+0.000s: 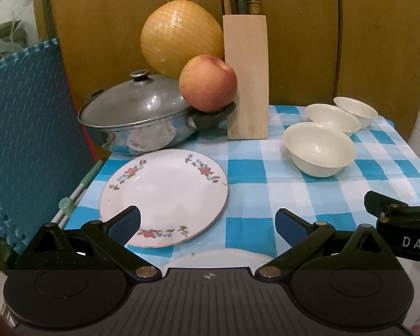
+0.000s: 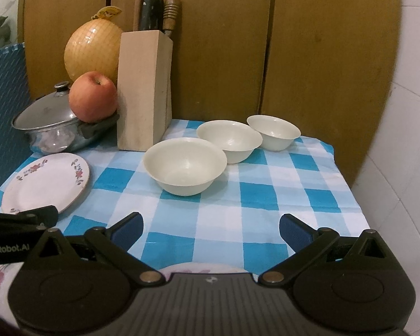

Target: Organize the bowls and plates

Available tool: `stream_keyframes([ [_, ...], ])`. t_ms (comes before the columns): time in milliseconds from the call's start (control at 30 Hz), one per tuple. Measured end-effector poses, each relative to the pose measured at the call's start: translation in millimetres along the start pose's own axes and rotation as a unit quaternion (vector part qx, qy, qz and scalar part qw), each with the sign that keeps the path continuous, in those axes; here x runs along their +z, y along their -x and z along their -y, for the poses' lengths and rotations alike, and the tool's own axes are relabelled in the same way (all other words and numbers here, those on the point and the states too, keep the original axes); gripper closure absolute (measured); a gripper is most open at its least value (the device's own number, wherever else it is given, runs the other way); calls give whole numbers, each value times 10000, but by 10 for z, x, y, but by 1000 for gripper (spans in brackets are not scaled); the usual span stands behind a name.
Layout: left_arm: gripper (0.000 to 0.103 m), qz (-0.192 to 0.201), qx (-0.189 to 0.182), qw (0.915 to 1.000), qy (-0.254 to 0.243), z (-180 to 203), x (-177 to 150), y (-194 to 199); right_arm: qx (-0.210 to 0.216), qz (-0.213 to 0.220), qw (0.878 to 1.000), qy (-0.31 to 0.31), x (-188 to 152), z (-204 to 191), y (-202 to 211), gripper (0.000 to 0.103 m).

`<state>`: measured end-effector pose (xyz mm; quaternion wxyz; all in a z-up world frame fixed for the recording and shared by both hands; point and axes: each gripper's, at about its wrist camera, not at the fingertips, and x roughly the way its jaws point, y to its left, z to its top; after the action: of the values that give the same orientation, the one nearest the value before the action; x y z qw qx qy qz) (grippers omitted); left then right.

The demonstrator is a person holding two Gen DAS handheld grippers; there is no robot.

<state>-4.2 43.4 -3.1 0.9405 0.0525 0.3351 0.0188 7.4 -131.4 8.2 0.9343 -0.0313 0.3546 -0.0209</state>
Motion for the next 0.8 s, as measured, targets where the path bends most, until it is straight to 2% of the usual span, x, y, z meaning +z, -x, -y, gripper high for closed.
stream_keyframes([
  [800,0,-39,59,10000,11,-36,-14,2,72,-24,9999,72,-9,-34,-2,4],
])
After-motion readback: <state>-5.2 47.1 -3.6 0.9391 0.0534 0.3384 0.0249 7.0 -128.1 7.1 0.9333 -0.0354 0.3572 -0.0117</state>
